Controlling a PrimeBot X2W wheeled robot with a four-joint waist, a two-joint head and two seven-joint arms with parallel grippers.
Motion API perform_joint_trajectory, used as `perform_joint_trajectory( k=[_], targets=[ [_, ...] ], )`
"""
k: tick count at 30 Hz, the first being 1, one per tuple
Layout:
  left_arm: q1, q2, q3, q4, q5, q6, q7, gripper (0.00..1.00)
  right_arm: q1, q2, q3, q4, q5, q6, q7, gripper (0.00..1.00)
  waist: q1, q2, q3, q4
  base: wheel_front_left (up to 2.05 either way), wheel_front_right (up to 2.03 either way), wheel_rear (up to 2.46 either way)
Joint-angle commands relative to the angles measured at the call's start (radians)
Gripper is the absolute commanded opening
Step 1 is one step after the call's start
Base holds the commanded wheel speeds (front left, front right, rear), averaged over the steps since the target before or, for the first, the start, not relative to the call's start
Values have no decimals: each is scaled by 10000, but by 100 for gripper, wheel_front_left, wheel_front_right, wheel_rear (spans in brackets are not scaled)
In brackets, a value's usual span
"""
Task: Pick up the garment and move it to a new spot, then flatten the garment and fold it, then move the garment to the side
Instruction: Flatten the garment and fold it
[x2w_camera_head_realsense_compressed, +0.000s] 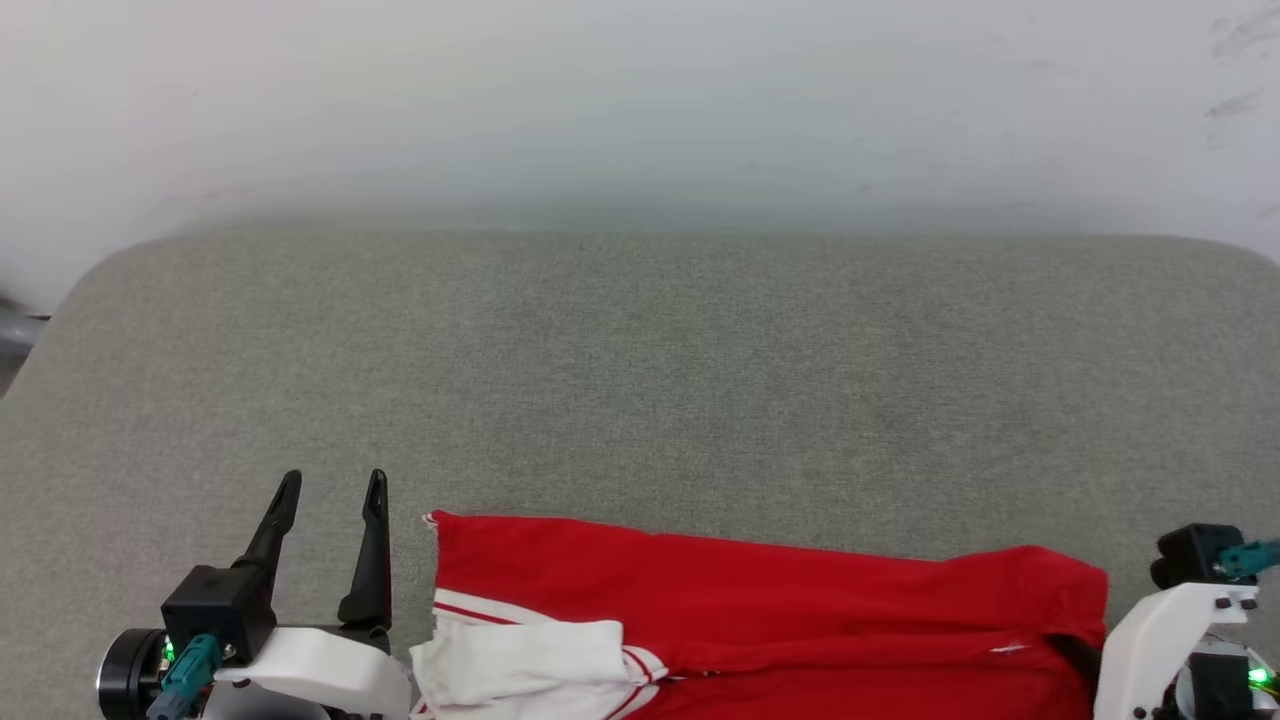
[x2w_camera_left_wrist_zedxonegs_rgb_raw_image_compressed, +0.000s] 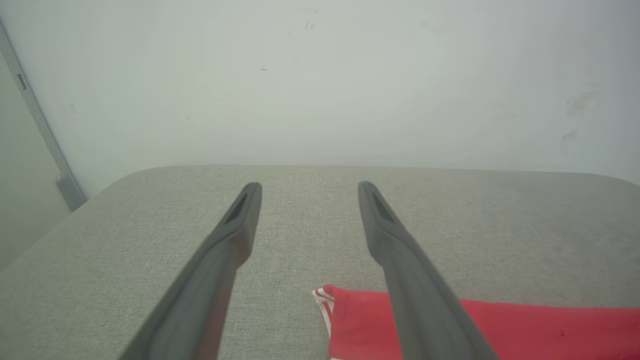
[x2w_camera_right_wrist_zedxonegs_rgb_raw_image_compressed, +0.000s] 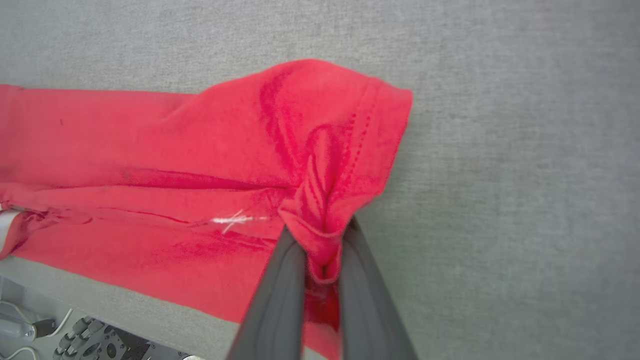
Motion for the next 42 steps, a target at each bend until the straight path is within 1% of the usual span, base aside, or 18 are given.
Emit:
perform_joint_trajectory(
  k=[1, 4, 7, 9, 11, 13, 18, 21, 24, 28, 32, 39, 42],
  targets=[
    [153, -11, -11, 64, -18, 27, -46, 100, 77, -145, -375, 0, -73, -9, 52, 0, 0, 0, -148, -168, 0, 0, 0],
    [241, -21, -34, 101, -32, 28, -48, 100, 232, -251, -994, 30, -160, -9, 148, 0, 0, 0, -258, -290, 0, 0, 0],
    [298, -43, -59, 138, -77, 13, -26, 100, 304, -173, -1691, -77, -272, -9, 220, 0, 0, 0, -360, -362, 0, 0, 0],
    [318, 3, -57, 158, -63, 43, -9, 100, 400, 10, -2043, -203, -260, -9, 350, 0, 0, 0, -397, -411, 0, 0, 0],
    [299, 20, -38, 166, -75, 80, -8, 100, 410, 282, -2301, -351, 43, -9, 549, 0, 0, 0, -412, -451, 0, 0, 0],
    [291, 21, -44, 169, -80, 74, 2, 100, 418, 405, -2384, -429, 199, -9, 679, 0, 0, 0, -419, -464, 0, 0, 0],
    [164, 1, -86, 176, -95, 49, 31, 100, 423, 1246, -2503, -745, 1408, -9, 1699, 0, 0, 0, -442, -418, 0, 0, 0],
    [114, -3, -117, 147, -74, 70, 53, 100, 306, 1793, -2526, -917, 2703, -9, 2399, 0, 0, 0, -447, -298, 0, 0, 0],
    [77, -7, -157, 115, -49, 82, 68, 100, 255, 2059, -2439, -952, 4113, -9, 2985, 0, 0, 0, -435, -130, 0, 0, 0],
    [-33, -44, -236, 86, -6, 62, 102, 100, 170, 2190, -1918, -749, 5811, -7, 3294, 0, 0, 0, -374, 190, 0, 0, 0],
    [-183, -74, -269, 56, 25, 51, 140, 100, -79, 2188, -797, -444, 7485, -7, 2814, 0, 0, 0, -229, 544, 0, 0, 0],
    [-438, -175, -306, 57, 30, -2, 117, 100, -745, 2173, 1399, -138, 8947, -7, 1534, 0, 0, 0, 164, 1168, 0, 0, 0],
    [-623, -258, -324, 62, 61, -31, 90, 100, -1139, 2174, 2375, 15, 9232, -7, 1050, 0, 0, 0, 430, 1419, 0, 0, 0]
  ],
)
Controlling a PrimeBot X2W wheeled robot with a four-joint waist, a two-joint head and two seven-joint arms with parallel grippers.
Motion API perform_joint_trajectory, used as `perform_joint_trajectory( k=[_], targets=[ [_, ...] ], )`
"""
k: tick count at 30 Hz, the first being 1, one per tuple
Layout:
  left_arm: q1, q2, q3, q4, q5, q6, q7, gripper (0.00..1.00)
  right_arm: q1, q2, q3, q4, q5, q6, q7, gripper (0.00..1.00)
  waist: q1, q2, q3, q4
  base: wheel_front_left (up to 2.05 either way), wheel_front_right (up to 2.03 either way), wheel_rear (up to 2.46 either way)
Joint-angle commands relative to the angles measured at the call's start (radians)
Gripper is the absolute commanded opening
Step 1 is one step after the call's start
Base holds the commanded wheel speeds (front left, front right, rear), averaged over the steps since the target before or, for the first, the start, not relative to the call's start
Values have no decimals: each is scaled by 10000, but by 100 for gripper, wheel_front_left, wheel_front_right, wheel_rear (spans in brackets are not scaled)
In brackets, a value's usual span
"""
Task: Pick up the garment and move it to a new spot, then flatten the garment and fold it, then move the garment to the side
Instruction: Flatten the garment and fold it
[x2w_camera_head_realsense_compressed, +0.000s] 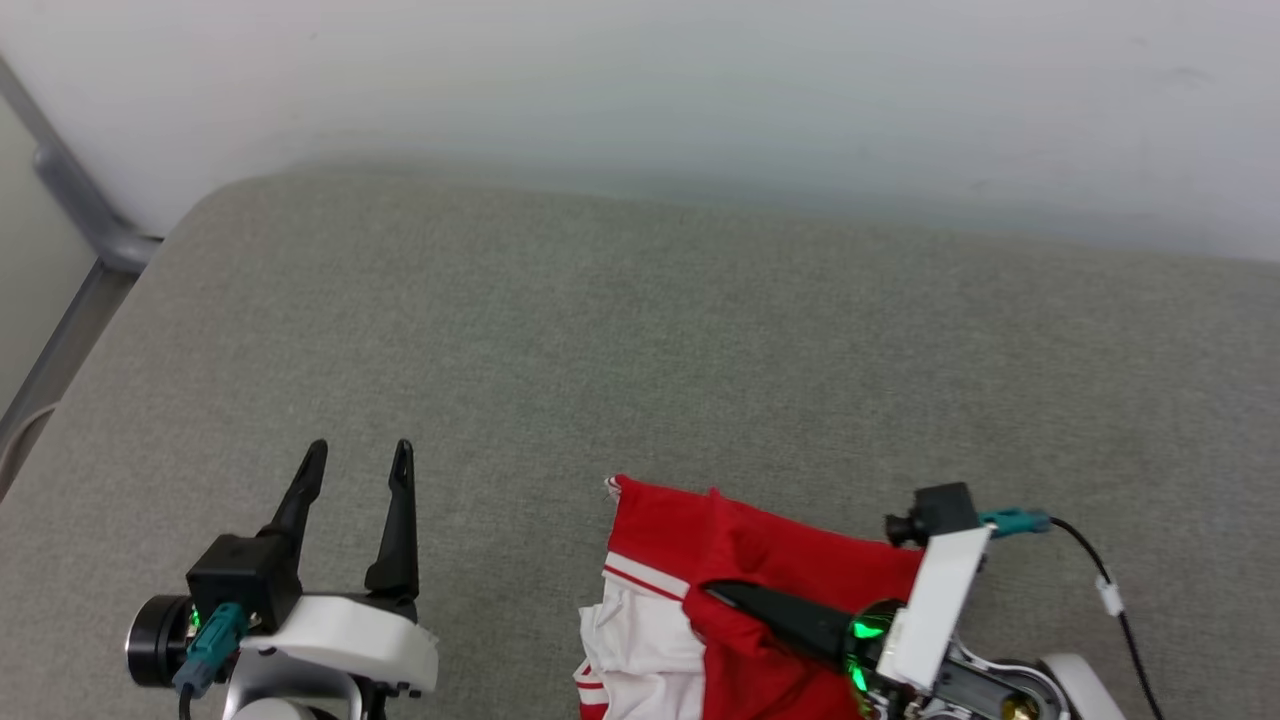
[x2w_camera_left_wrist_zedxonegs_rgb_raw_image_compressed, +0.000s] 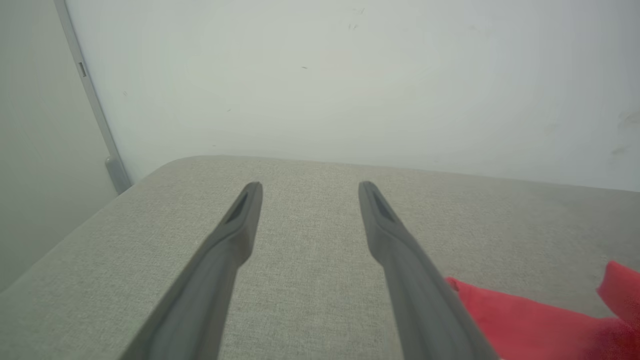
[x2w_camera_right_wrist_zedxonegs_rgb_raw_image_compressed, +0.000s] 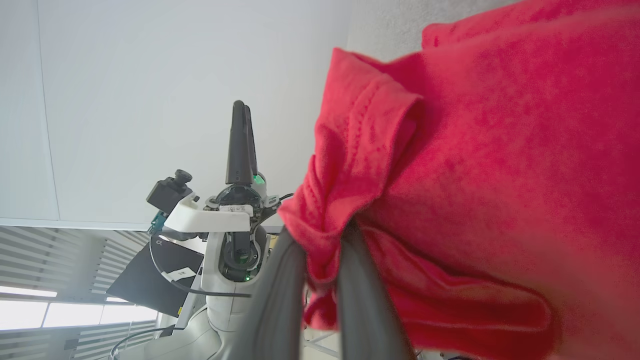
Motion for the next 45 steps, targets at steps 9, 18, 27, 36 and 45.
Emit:
perform_joint_trajectory(
  k=[9, 18, 27, 36, 45],
  targets=[
    [-643, -461, 48, 215, 159, -255, -144, 100, -1027, 19, 1273, 1045, -360, -5, -1225, 0, 0, 0, 1001, 695, 0, 0, 0],
    [-614, -758, 261, 563, 317, -482, -191, 100, -1363, 15, 1651, 1406, -738, -5, -2114, 100, 0, 0, 974, 493, 0, 0, 0],
    [-415, -748, 388, 662, 511, -602, -199, 100, -1557, -605, 1768, -109, -2015, -5, -4114, 100, 0, 0, 418, -216, 0, 0, 0],
    [-22, -833, 642, 696, 585, -557, -191, 100, -1100, -1543, 400, 62, -4711, -5, -6421, 100, 0, 0, -169, -1102, 0, 0, 0],
    [277, -777, 862, 900, 666, -569, -190, 100, -283, -1563, -1775, -311, -8922, -5, -7473, 100, 0, 0, -711, -1695, 0, 0, 0]
  ],
)
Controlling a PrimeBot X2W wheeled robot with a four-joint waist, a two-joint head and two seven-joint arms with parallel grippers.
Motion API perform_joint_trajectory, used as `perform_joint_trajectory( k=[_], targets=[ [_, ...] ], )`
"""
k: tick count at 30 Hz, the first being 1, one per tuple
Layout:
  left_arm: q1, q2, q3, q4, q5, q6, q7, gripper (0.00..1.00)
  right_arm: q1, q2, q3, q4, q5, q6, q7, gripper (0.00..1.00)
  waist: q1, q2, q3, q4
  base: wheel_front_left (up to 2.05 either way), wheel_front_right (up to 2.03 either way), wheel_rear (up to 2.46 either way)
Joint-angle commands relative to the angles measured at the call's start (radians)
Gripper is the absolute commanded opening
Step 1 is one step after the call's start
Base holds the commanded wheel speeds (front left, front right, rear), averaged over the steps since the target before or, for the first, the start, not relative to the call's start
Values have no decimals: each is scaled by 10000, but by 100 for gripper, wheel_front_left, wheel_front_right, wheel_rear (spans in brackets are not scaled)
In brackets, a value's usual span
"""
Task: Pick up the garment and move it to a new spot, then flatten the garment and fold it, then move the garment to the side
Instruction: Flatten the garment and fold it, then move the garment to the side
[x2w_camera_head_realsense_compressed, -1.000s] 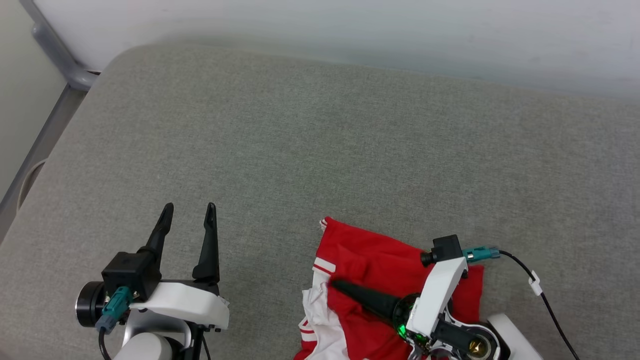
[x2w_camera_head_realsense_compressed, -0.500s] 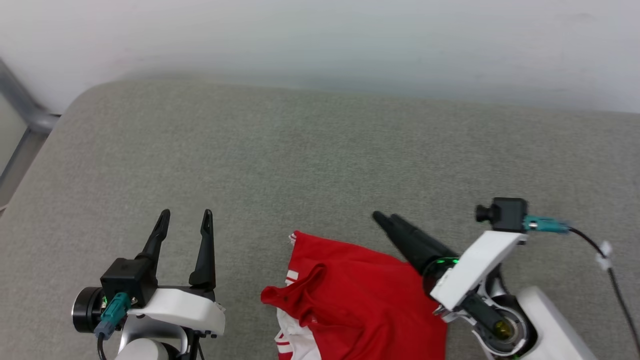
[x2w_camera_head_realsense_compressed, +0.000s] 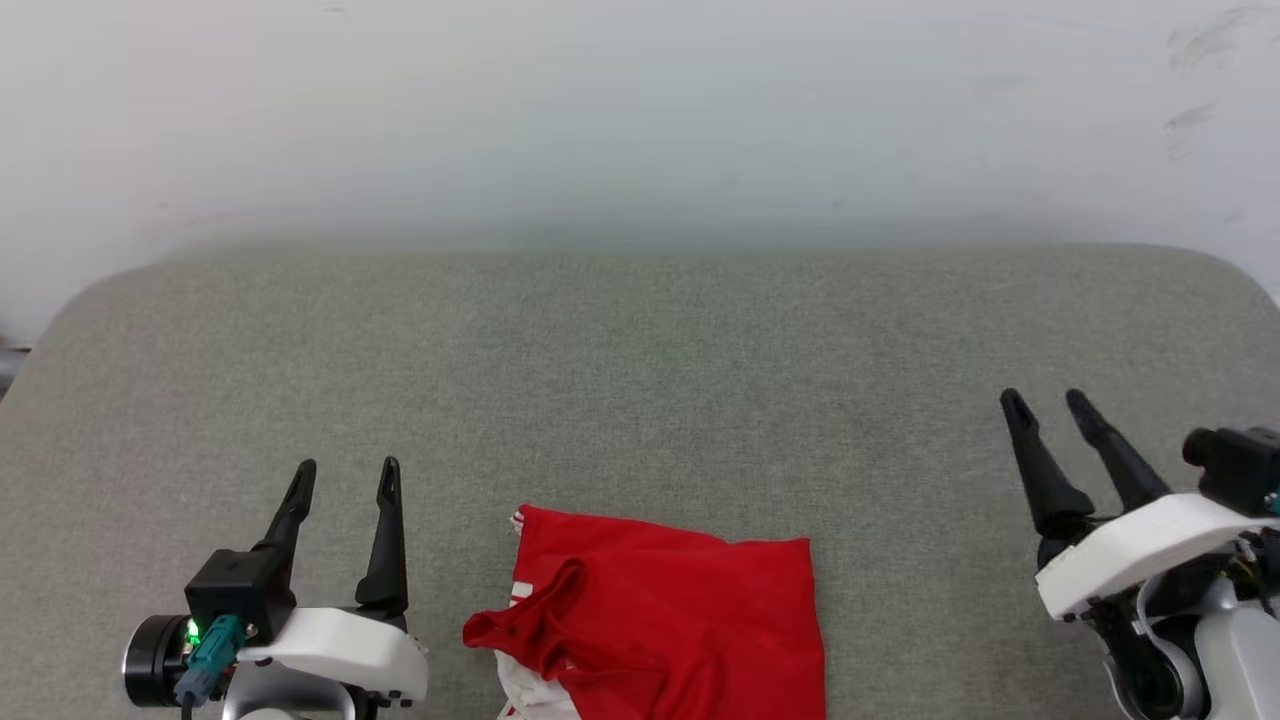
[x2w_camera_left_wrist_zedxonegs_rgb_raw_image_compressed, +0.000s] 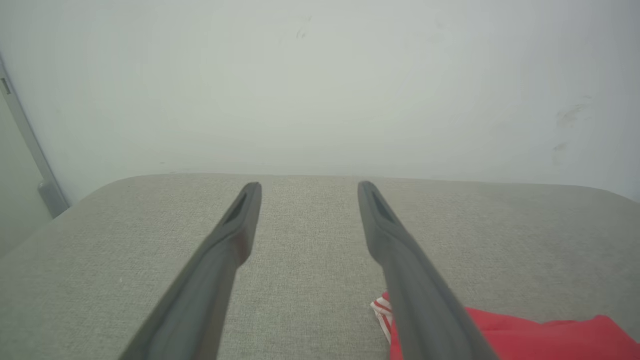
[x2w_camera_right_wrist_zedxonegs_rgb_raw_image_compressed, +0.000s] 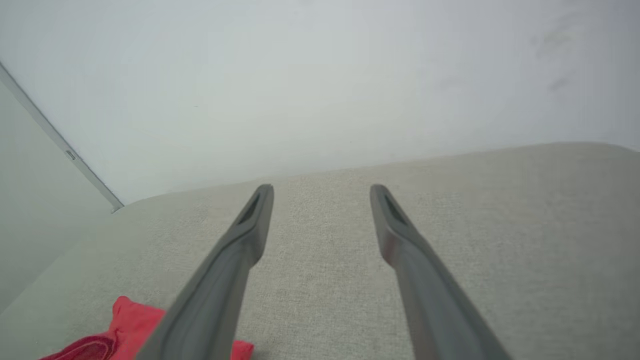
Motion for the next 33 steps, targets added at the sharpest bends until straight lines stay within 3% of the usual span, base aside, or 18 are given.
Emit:
perform_joint_trajectory(
  k=[1, 6, 11, 18, 33],
  targets=[
    [115, 41, 45, 19, 74, -20, -39, 100, 221, 184, -223, -238, -458, -5, -98, 100, 0, -1, -144, -155, 0, 0, 0],
    [250, 59, 230, 171, 95, -9, -39, 100, 897, 710, -1044, -1341, -2412, -5, -223, 100, 0, -1, -310, -302, 0, 0, 0],
    [378, -16, 336, 379, 175, -88, -39, 100, 1734, 1144, -1149, -2295, -3454, -5, 31, 100, 0, -1, -390, -381, 0, 0, 0],
    [491, -132, 502, 629, 278, -235, -40, 100, 2517, 1414, -986, -2925, -3650, -5, 375, 100, 0, -1, -472, -427, 0, 0, 0],
    [509, -215, 720, 834, 376, -429, -40, 100, 2597, 1577, -1344, -3289, -3747, -7, 498, 100, 0, -1, -503, -397, 0, 0, 0]
  ],
)
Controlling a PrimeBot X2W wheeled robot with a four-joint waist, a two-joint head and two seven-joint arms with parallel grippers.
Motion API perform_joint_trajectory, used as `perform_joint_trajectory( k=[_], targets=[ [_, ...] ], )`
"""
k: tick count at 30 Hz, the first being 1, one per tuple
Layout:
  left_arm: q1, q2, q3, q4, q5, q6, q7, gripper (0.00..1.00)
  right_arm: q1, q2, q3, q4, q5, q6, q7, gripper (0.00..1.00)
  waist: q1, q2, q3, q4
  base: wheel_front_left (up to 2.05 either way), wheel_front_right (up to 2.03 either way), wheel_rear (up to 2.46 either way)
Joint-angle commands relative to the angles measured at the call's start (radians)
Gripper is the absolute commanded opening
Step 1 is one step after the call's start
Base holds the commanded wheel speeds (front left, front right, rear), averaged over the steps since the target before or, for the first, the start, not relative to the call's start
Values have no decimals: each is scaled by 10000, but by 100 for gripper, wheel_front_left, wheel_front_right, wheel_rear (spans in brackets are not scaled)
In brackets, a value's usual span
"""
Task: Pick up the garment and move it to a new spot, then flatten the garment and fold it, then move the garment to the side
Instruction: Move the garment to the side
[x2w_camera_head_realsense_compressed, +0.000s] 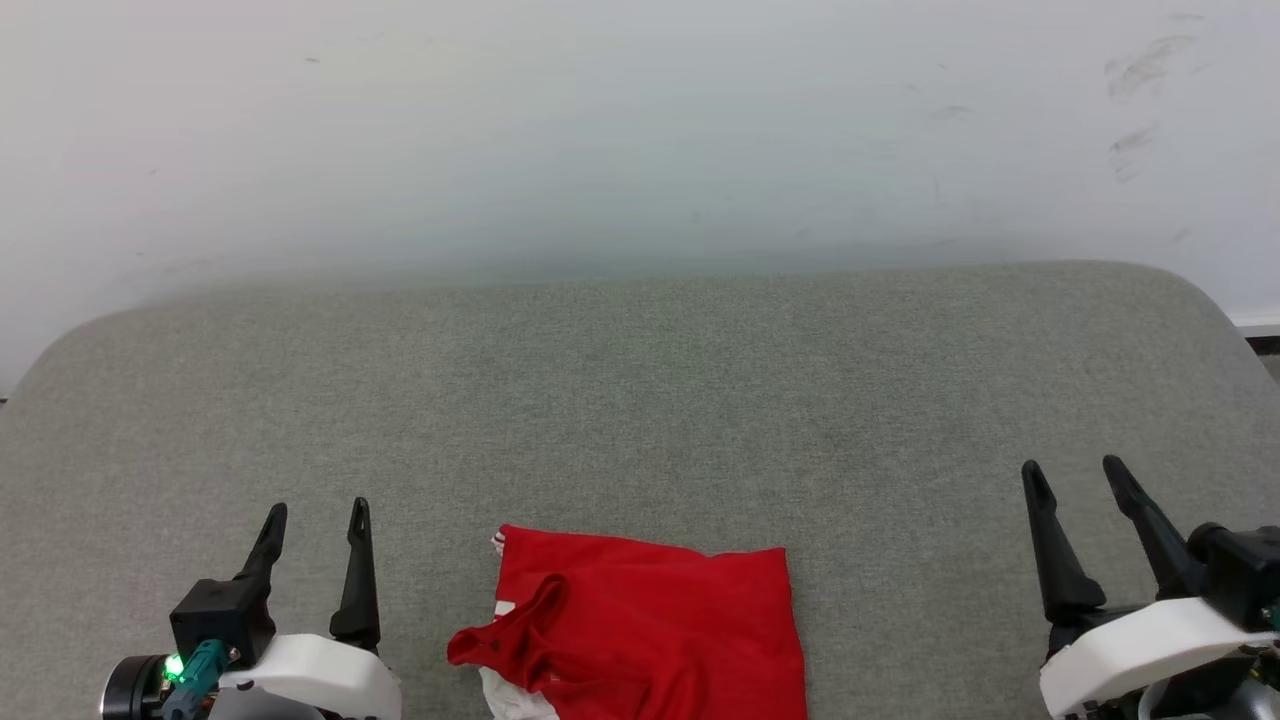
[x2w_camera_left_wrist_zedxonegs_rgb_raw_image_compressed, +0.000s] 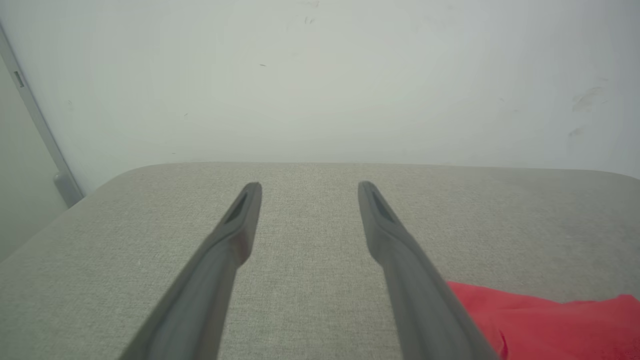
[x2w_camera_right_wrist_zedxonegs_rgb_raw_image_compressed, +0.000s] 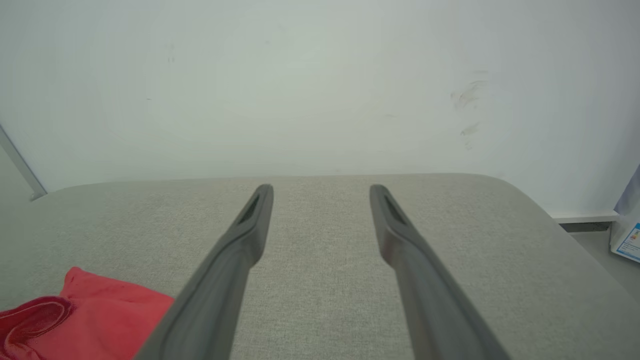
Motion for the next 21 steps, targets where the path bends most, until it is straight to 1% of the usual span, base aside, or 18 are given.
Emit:
perform_joint_trajectory(
  k=[1, 6, 8, 11, 17, 21],
  targets=[
    [13, -3, 31, -7, 47, -15, -40, 100, 82, 35, -59, -55, 19, -5, 0, 100, 1, 0, 13, 22, 0, 0, 0],
    [-216, -63, 135, -116, 133, -64, -40, 100, 61, 50, -747, 32, 319, -5, 237, 100, 1, 0, 154, 349, 0, 0, 0],
    [-276, -81, 188, -167, 171, -84, -40, 100, 98, -85, -988, 208, 506, -5, 595, 100, 1, 0, 234, 561, 0, 0, 0],
    [-393, -152, 239, -265, 216, -152, -40, 100, 157, -311, -1090, 387, 934, -5, 1237, 100, 1, 0, 410, 906, 0, 0, 0],
    [-661, -349, 339, -429, 380, -222, -31, 100, 266, -784, -504, 785, 2179, -5, 3301, 100, 1, 0, 995, 1614, 0, 0, 0],
    [-931, -548, 374, -534, 495, -314, -31, 100, 155, -939, 107, 1067, 2817, -5, 4129, 100, 1, 0, 1374, 2038, 0, 0, 0]
  ],
)
